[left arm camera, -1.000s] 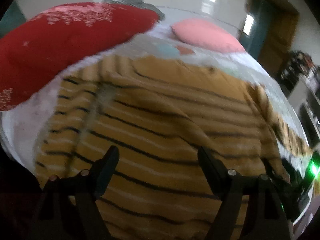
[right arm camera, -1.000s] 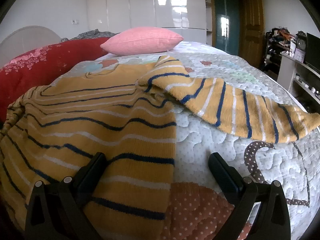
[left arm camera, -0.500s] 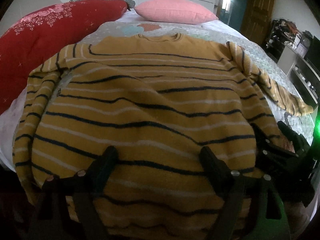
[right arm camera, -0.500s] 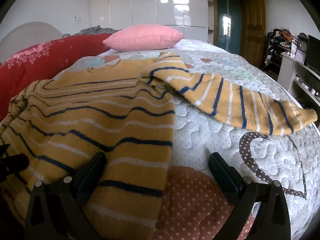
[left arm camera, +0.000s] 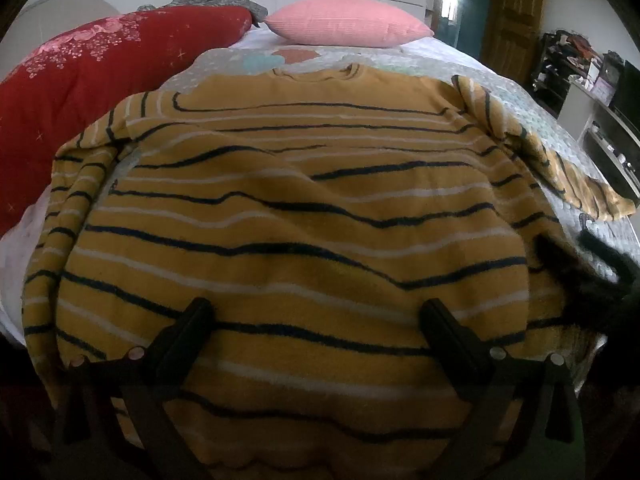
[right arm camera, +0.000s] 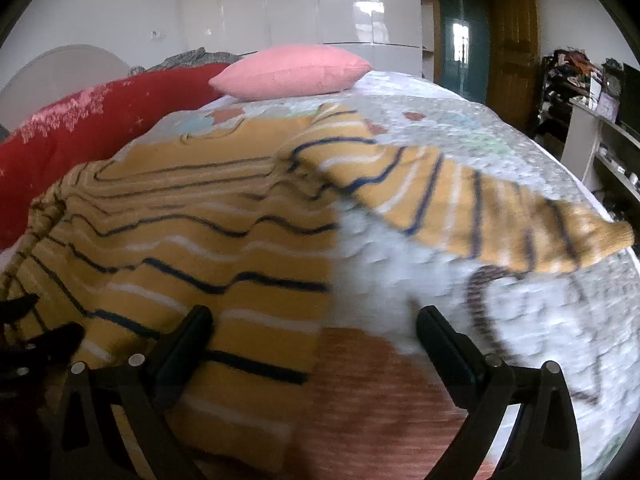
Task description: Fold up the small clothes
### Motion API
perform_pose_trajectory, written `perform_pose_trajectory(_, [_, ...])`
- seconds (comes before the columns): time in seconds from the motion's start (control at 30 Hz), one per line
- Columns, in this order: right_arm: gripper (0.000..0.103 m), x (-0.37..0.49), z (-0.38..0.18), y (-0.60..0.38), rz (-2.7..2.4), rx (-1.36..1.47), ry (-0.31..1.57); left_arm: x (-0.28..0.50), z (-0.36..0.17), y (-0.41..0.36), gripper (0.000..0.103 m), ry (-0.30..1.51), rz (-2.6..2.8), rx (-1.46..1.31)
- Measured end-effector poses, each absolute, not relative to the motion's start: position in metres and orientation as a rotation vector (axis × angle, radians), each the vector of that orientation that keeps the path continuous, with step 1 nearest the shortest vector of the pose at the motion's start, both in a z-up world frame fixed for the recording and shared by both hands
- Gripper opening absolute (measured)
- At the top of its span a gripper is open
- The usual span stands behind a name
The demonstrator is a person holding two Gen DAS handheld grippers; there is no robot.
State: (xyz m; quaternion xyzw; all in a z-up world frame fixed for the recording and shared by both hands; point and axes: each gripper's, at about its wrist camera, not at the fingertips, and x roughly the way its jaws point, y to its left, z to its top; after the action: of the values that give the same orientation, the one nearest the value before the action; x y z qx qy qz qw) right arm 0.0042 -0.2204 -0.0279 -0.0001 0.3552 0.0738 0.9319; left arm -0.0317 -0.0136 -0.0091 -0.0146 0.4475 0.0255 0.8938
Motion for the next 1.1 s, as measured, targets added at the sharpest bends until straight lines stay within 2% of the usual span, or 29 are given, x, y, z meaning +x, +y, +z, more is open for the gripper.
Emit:
perform_pose_trajectory(0.13, [0.102, 0.002, -0.020, -0.283, 0.018, 0.099, 0.729, -0.031, -0.009, -0.014, 0.103, 0.926, 0.052, -0.034])
perform_pose_trajectory(0.27, [0.101, -0.002, -0.025, -0.343, 0.046, 0.344, 0.729, -0.031, -0.011, -0.016, 0.103, 0.907, 0.050, -0.021])
perform_pose_trajectory(0.73, [0.101, 0.043, -0.022, -0.372, -0.115, 0.424, 0.715, -0.027, -0.012, -0.017, 0.103, 0.924, 0.044, 0.004])
perform_pose_trajectory(0.8, [0.090, 0.050, -0.018, -0.379, -0.103, 0.453, 0.715, -0.025, -0.011, -0.016, 0.103, 0.939, 0.052, 0.001])
perform_pose_trajectory(0.87, [0.047, 0.057, -0.016, -0.387, -0.076, 0.486, 0.732, -0.025, -0.009, -0.016, 0.103, 0.959, 0.063, -0.009])
perform_pose_trajectory(0.9, [0.037, 0.060, -0.017, -0.392, -0.060, 0.512, 0.741, -0.025, -0.007, -0.015, 0.103, 0.969, 0.071, -0.026])
perform_pose_trajectory(0.93, [0.022, 0.060, -0.018, -0.396, -0.050, 0.536, 0.741, -0.026, -0.005, -0.014, 0.103, 0.970, 0.073, -0.041])
perform_pose_trajectory(0.97, [0.014, 0.060, -0.018, -0.403, -0.041, 0.569, 0.744, -0.027, -0.001, -0.012, 0.103, 0.966, 0.068, -0.070])
perform_pose_trajectory(1.1, [0.009, 0.047, -0.011, -0.433, -0.069, 0.634, 0.703, -0.037, 0.013, -0.006, 0.103, 0.928, 0.052, -0.123])
